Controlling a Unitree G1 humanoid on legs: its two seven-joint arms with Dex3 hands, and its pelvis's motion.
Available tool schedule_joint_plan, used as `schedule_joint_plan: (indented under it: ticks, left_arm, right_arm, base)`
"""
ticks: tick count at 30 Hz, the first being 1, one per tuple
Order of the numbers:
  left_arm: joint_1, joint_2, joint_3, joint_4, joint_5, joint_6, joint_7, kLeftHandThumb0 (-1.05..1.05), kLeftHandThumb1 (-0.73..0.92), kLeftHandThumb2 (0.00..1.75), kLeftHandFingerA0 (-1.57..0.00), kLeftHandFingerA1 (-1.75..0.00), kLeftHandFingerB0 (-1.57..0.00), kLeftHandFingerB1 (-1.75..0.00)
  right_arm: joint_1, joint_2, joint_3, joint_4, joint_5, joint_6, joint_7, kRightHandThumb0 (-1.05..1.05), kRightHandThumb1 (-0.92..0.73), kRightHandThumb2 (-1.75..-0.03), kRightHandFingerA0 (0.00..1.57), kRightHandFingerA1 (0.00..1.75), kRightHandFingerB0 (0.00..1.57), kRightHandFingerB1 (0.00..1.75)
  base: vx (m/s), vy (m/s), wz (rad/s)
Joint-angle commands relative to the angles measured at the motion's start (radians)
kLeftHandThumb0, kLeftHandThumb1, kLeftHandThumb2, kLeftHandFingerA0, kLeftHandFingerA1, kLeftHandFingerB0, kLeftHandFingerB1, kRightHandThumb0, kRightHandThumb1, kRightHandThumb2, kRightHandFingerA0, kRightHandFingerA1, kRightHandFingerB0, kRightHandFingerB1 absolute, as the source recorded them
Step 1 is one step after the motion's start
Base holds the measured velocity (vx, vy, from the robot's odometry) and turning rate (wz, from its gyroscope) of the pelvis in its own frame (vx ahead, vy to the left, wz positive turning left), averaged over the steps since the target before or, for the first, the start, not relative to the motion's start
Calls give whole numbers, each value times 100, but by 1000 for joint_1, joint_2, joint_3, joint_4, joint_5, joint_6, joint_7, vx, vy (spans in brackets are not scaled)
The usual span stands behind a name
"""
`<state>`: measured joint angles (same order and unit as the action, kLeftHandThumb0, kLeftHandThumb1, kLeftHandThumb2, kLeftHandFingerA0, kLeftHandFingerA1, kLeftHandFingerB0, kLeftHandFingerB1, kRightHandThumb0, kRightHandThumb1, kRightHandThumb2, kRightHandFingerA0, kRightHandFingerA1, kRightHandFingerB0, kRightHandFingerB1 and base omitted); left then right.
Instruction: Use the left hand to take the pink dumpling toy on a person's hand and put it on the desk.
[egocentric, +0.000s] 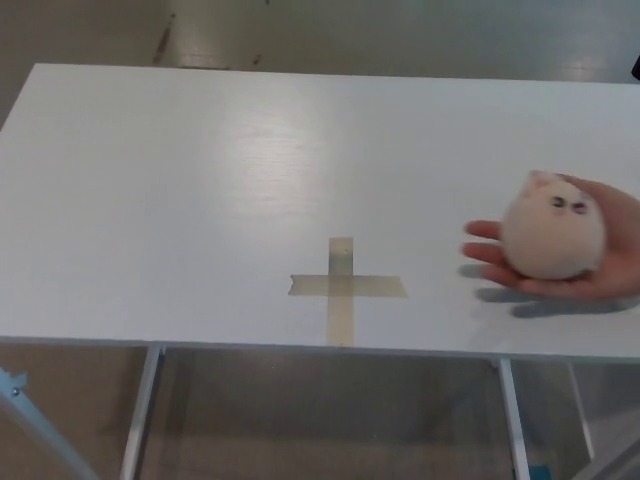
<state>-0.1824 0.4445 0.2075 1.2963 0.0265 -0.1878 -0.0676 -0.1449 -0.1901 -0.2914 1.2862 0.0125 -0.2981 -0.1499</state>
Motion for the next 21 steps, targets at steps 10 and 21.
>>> schedule_joint_plan:
  ticks: [10,21]
  left_arm:
    - [5,5,10,4,-9,0,-20,-35,52,56,-41,-38,-25,-31]
    - [0,7,-5,3,6,-6,-10,-35,52,56,-45,-39,-25,-31]
  right_arm:
    - [8,-1,0,5,13,-5,8,-32,-66,-59,56,44,42,39]
    - [5,-1,-9,7,24,-10,29,-30,-66,-59,56,45,42,39]
  base:
    - [0,0,0]
    - [0,0,0]
